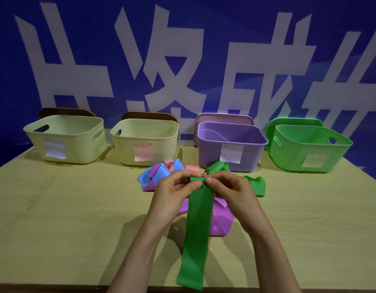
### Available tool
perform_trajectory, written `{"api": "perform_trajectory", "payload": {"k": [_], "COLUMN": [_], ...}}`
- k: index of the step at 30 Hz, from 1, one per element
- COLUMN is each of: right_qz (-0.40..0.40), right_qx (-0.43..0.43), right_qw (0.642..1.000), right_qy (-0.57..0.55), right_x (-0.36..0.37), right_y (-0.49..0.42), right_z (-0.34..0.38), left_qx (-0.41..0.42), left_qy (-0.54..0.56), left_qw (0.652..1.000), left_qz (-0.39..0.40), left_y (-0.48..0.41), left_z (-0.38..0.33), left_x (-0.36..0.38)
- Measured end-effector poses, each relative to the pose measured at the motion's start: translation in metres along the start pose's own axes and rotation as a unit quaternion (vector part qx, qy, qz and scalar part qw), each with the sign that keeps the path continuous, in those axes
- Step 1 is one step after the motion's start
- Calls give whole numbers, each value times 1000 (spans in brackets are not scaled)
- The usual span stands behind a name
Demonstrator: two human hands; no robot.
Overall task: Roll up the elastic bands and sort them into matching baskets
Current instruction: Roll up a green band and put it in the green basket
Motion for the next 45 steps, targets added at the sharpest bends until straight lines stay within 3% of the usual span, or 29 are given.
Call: {"api": "perform_trajectory", "payload": {"k": [7,15,25,33,39,45], "right_qz": [-31,-21,25,-2,-30,-12], "right_qx": [-6,-22,-18,-20,-23,-9], "right_qw": [998,998,999,999,999,1000], "right_qy": [-54,-58,-18,42,19,-27], "right_x": [-6,-9,-8,-6,-7,-11], "right_y": [0,1,1,-1,0,2], "right_z": [3,4,5,-2,-5,-1], "left_qx": [-85,-99,-43,13,-64,-88], "left_qy": [48,100,72,-4,61,39], "left_qw": [995,989,996,999,996,993], "left_qz": [15,43,-5,-39,0,68], "left_y": [3,5,1,0,0,6], "left_z": [9,4,-1,-3,8,11], "left_x": [3,5,5,1,3,6]}}
Point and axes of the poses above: each hand's wrist, its own y-axis away from the middle knuckle, its own x-axis out of the palm, z = x × y, the point moved 5 cm from there along -y, towards the middle knuckle, and after that the axes turned 11 degrees about -y, right-handed, at the moved point
